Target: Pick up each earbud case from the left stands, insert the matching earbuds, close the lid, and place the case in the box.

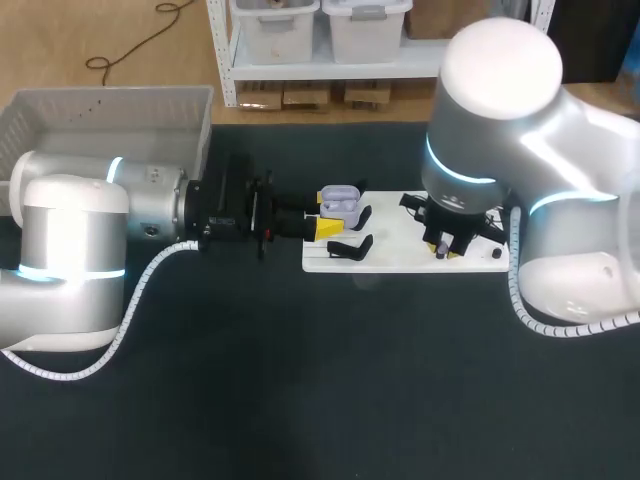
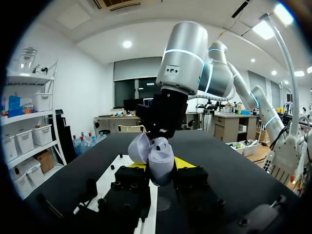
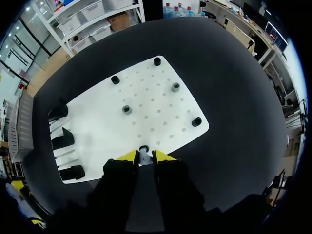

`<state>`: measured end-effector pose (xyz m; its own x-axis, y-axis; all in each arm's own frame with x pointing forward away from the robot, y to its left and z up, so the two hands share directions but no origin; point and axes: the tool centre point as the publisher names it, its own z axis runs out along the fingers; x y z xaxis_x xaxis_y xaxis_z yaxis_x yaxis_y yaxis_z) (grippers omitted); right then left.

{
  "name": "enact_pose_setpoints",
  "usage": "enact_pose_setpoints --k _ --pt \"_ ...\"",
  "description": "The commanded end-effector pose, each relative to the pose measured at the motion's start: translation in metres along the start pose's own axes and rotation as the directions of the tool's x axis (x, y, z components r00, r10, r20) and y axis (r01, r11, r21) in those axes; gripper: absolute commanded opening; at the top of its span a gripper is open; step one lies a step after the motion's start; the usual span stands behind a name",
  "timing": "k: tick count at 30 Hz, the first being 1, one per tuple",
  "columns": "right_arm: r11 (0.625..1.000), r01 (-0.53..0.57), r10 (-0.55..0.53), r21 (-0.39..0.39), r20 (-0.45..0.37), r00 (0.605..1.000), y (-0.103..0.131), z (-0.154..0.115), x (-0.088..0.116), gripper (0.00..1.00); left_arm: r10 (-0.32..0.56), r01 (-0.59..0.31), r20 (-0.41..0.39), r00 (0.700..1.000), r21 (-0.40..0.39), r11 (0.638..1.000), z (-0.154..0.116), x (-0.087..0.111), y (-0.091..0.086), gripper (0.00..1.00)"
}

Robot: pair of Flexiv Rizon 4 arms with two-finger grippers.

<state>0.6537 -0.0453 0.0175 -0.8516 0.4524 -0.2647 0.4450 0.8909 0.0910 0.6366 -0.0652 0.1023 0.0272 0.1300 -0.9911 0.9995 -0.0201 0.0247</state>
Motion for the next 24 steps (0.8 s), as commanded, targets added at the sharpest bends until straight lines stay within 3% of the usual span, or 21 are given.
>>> enact_pose_setpoints --k 1,6,15,19,24 --pt "1.000 0.020 -0.020 0.011 0.009 1.000 -0.004 -0.017 0.003 0.00 0.002 -0.002 0.000 1.000 -0.005 1.000 0.000 0.000 -0.001 0.00" --pt "0.999 0.048 -0.048 0.015 0.028 0.998 -0.010 -0.042 0.005 0.00 0.002 -0.002 0.000 1.000 -0.005 1.000 0.000 0.000 -0.001 0.00" --pt "0.985 0.173 -0.171 -0.012 0.091 0.981 -0.012 -0.116 0.000 0.00 0.002 -0.002 0.000 1.000 -0.005 1.000 0.000 0.000 -0.001 0.00" --pt "0.958 0.285 -0.281 -0.037 0.087 0.956 -0.008 -0.143 -0.001 0.00 0.002 -0.002 0.000 1.000 -0.005 1.000 0.000 0.000 -0.001 0.00" --pt "0.893 0.445 -0.443 -0.061 0.044 0.895 0.005 -0.169 0.003 0.00 0.002 -0.002 0.000 1.000 -0.005 1.000 0.000 0.000 -0.001 0.00"
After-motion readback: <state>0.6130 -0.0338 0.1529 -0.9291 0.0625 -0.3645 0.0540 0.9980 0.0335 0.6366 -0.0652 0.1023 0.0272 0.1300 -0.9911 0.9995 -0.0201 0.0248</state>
